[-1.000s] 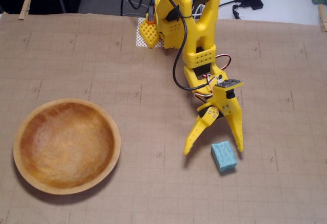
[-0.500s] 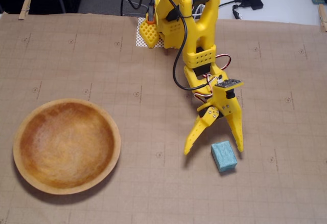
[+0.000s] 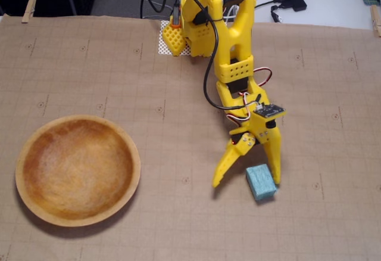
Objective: Grasp a blue block and put it in the bowl.
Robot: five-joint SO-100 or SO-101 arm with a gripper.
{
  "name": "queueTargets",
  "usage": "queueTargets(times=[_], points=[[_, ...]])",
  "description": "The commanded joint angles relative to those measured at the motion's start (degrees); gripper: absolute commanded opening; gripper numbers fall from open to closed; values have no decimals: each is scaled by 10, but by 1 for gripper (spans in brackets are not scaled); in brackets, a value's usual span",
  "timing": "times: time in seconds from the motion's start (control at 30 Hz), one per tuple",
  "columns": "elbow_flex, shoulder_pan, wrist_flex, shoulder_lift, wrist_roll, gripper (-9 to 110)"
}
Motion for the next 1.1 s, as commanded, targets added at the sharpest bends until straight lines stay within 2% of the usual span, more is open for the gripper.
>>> queueTargets(times=[0.0, 0.2, 0.57, 1.07], points=[[-25, 5, 2, 11, 0, 57], [-26, 4, 3, 12, -4, 56], [-18, 8, 4, 12, 1, 31], [-18, 9, 4, 20, -5, 14]])
